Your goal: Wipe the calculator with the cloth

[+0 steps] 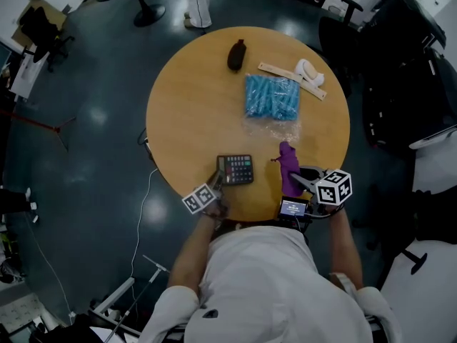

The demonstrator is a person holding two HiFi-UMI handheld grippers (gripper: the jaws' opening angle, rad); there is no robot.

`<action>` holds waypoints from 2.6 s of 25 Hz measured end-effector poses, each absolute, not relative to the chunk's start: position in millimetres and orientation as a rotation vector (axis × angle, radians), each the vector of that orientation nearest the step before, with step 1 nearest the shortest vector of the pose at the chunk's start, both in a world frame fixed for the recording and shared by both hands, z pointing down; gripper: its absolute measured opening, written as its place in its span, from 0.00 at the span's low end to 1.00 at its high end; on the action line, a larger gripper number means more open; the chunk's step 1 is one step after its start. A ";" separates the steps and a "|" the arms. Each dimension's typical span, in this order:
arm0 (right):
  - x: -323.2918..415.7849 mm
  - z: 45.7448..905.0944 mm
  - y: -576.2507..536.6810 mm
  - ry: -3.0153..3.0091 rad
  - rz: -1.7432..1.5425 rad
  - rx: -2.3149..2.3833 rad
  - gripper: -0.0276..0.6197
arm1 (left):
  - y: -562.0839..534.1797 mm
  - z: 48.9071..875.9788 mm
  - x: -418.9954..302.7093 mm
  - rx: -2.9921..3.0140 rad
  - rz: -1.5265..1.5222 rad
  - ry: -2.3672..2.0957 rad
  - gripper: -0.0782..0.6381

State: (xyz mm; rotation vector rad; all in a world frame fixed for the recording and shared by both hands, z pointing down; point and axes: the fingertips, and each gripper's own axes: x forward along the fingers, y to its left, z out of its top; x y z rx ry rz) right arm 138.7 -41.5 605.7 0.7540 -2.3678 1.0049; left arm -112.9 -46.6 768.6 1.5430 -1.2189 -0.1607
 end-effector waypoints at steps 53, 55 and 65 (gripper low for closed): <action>134.4 624.6 -58.0 -2.295 0.897 0.902 0.17 | -45.3 646.4 -161.2 1.867 0.296 -1.759 0.12; 137.9 632.9 -63.1 -2.248 0.872 0.948 0.17 | -44.7 625.3 -153.7 1.926 0.297 -1.776 0.12; 175.4 730.0 -83.0 -1.734 0.590 1.062 0.17 | -42.3 596.4 -129.3 1.995 0.344 -1.740 0.12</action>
